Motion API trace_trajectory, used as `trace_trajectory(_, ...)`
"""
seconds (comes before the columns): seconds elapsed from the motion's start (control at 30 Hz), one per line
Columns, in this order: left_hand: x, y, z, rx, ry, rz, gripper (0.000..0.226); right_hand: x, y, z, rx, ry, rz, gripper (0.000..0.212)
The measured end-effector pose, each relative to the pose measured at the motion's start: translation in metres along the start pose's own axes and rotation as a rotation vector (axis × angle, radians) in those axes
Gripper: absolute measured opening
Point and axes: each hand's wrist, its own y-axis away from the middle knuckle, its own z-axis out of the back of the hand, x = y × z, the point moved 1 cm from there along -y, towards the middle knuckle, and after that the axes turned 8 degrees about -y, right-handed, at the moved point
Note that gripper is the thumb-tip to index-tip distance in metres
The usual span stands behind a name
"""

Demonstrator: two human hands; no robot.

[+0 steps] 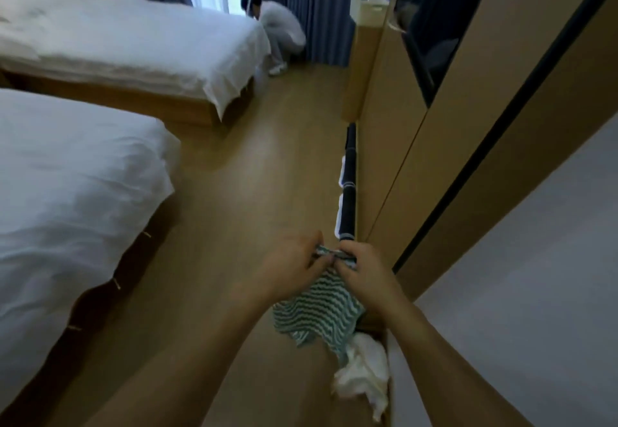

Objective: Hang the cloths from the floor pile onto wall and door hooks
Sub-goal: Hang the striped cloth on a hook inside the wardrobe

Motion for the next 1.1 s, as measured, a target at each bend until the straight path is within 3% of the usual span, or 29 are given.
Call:
trace_trajectory(0.17, -0.003, 0.022, 0.079, -0.171, -0.206, -0.055, 0.026, 0.059, -0.015, 0.03, 0.065, 0.058, 0.17, 0.022)
trace_trajectory(0.3, -0.002, 0.044, 0.126, -0.255, -0.369, 0.002, 0.024, 0.105, -0.028, 0.034, 0.088, 0.139, 0.372, 0.027)
trace_trajectory(0.4, 0.0, 0.068, 0.147, -0.344, -0.474, 0.119, 0.024, 0.137, -0.036, 0.026, 0.118, 0.175, 0.497, 0.033)
trace_trajectory(0.53, 0.002, 0.108, 0.163, -0.459, -0.607, 0.291, 0.028, 0.172, -0.038, 0.006, 0.154, 0.223, 0.652, 0.026)
trace_trajectory(0.8, 0.0, 0.232, 0.174, -0.526, -0.739, 0.625, 0.035, 0.234, -0.001, -0.064, 0.38, 0.165, 0.906, 0.016)
trace_trajectory(1.1, -0.032, 0.407, 0.178, -0.568, -0.681, 0.948, 0.03, 0.304, 0.102, -0.16, 0.651, 0.08, 1.115, 0.015)
